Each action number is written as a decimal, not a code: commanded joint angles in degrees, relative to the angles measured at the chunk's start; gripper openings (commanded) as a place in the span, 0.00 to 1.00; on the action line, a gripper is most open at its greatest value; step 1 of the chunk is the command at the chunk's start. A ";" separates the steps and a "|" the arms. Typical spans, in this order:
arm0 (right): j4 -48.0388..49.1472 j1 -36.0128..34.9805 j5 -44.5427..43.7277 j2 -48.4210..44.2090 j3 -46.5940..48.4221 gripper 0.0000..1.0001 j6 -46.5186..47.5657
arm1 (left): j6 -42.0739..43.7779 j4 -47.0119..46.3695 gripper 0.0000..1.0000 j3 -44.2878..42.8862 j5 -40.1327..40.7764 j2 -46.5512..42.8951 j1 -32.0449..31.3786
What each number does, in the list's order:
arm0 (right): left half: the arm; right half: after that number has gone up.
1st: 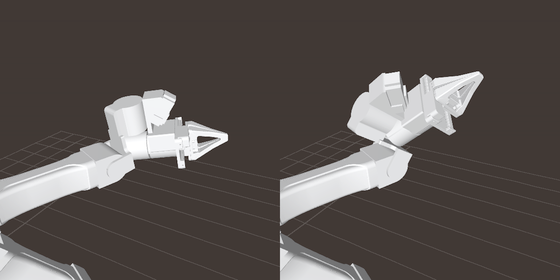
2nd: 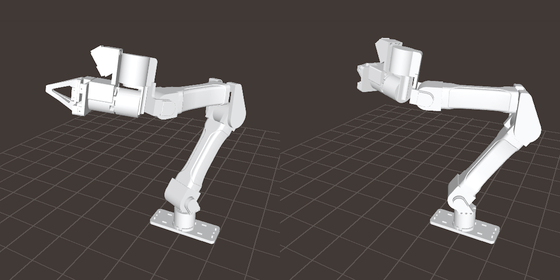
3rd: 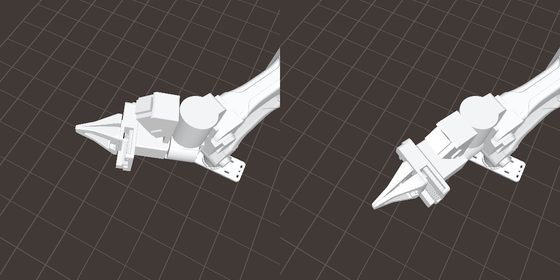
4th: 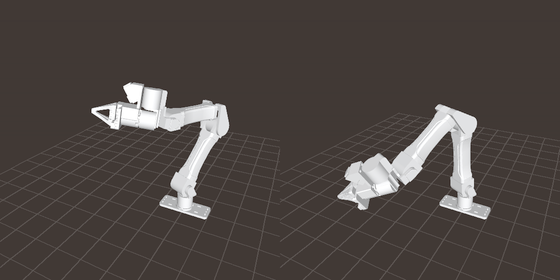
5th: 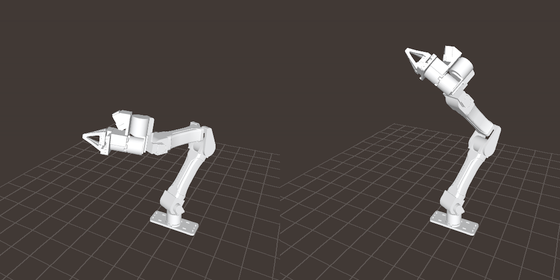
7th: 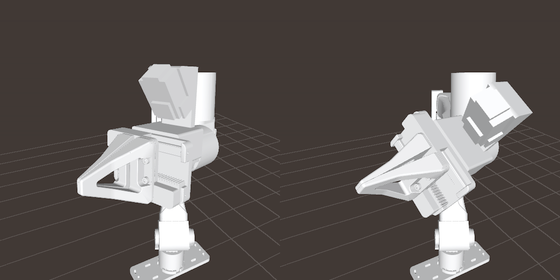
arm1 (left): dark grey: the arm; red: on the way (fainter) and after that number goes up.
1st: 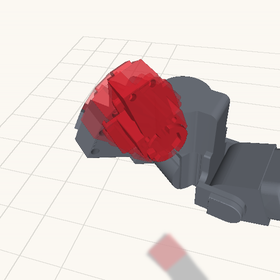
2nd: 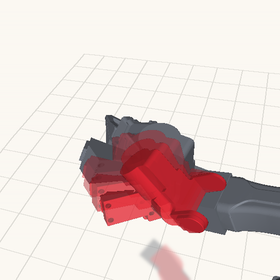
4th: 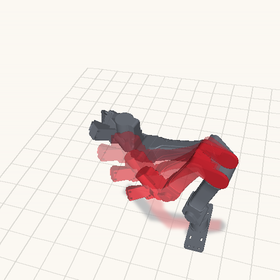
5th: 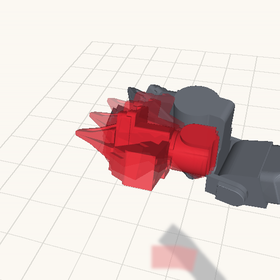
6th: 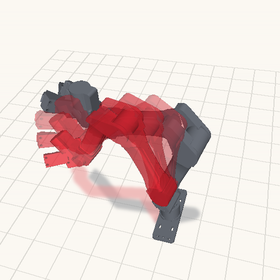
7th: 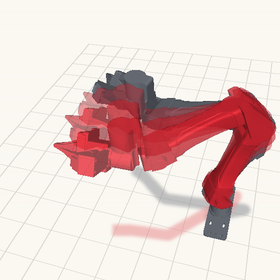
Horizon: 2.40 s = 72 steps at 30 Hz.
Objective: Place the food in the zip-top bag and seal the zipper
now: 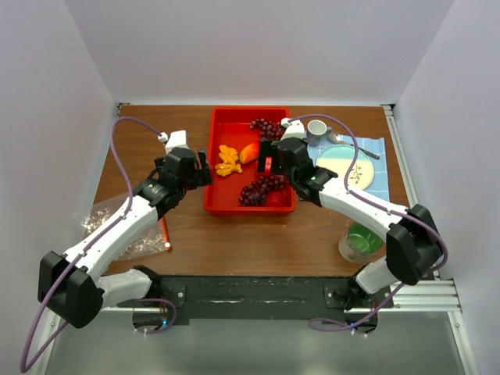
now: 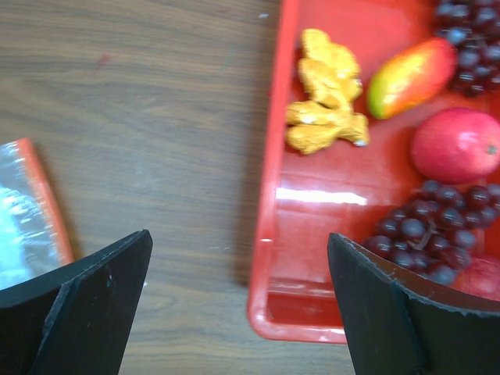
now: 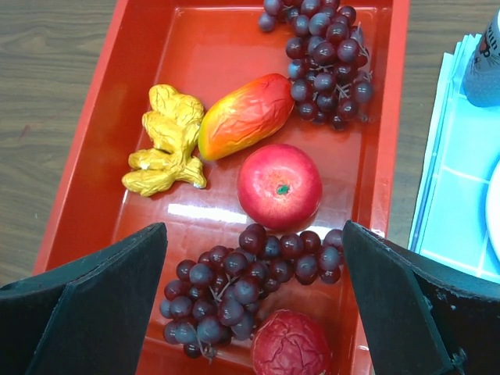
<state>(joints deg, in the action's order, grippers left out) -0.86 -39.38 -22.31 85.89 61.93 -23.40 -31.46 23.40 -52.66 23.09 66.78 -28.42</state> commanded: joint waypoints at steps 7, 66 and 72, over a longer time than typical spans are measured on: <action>-0.54 0.00 0.68 -0.54 2.76 0.99 0.81 | -8.69 14.48 0.94 -9.12 11.63 4.93 2.66; -2.04 0.00 2.62 -0.37 2.84 0.99 1.07 | -23.39 20.20 0.00 -2.08 19.71 26.39 11.37; -1.78 0.00 5.68 -0.19 3.55 0.99 2.65 | -9.87 16.87 0.00 -6.39 11.29 16.64 11.37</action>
<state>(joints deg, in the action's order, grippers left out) -3.29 -39.38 -19.66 85.89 62.78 -22.79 -51.72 44.27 -54.02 39.62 91.68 -17.63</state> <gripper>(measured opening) 0.985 0.016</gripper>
